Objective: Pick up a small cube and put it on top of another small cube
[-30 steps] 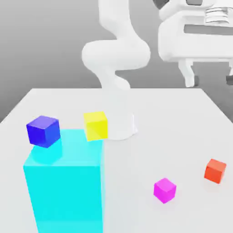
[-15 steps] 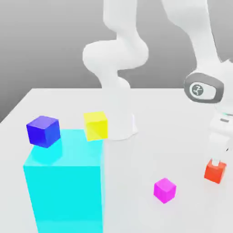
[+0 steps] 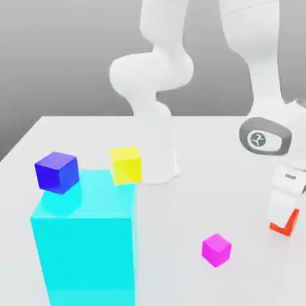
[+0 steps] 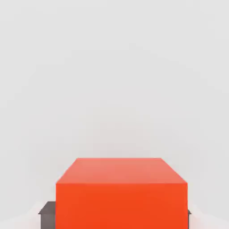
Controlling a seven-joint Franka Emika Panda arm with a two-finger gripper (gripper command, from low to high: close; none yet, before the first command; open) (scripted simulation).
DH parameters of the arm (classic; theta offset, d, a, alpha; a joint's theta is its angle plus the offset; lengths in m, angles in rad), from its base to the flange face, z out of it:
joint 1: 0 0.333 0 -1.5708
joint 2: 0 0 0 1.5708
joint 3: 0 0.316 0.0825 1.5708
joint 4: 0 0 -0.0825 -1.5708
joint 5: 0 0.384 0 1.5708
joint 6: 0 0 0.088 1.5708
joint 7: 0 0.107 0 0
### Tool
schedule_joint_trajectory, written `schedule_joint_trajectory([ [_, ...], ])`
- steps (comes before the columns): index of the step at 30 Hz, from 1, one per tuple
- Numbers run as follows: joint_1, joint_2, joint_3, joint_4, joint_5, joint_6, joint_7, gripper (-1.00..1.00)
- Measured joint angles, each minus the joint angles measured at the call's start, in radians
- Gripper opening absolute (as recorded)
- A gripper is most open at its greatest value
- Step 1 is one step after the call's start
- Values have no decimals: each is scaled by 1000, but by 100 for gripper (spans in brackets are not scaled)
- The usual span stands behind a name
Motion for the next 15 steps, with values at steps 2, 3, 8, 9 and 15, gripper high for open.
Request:
schedule_joint_trajectory([
  [2,-44,-67,-15,9,43,-71,-51,-100],
  [3,-73,-98,-40,21,54,-112,-74,-100],
  [8,-308,-248,-166,96,87,-326,-183,-100],
  [9,-343,-277,-187,111,94,-369,-205,-100],
  [15,-495,-437,-353,193,126,-605,-324,-100],
])
